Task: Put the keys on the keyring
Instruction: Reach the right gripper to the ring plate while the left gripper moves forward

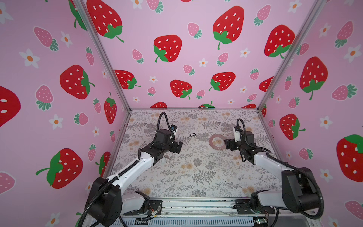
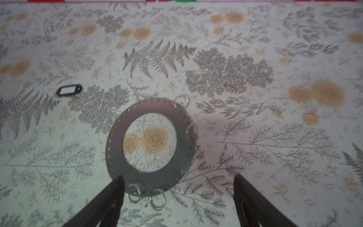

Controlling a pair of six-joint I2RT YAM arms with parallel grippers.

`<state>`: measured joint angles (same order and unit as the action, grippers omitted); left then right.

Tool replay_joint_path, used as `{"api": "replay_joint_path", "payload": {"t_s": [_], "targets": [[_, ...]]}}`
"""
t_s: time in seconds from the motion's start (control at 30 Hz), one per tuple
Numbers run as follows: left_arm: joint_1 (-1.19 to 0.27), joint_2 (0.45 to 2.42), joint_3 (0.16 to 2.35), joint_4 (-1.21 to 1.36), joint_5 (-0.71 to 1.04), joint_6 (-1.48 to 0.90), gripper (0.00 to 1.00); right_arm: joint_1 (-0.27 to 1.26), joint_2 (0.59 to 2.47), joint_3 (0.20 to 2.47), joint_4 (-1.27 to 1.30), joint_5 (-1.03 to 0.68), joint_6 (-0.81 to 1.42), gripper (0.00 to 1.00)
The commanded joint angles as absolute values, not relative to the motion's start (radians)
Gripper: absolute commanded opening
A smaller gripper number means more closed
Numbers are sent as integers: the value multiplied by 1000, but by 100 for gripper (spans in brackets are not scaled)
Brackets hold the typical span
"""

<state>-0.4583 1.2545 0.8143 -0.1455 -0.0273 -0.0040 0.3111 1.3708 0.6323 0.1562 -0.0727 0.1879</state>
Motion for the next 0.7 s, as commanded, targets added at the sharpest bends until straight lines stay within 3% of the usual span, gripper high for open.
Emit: {"api": "replay_joint_path", "payload": {"t_s": [0.0, 0.3, 0.67], "targets": [[-468, 1243, 835, -196, -63, -20, 100, 350, 1428, 685, 75, -103, 205, 87], [-477, 1264, 871, -181, 17, 18, 100, 435, 1551, 754, 36, -107, 202, 79], [-513, 1313, 903, -192, 21, 23, 99, 442, 1641, 862, -84, -113, 124, 53]]}}
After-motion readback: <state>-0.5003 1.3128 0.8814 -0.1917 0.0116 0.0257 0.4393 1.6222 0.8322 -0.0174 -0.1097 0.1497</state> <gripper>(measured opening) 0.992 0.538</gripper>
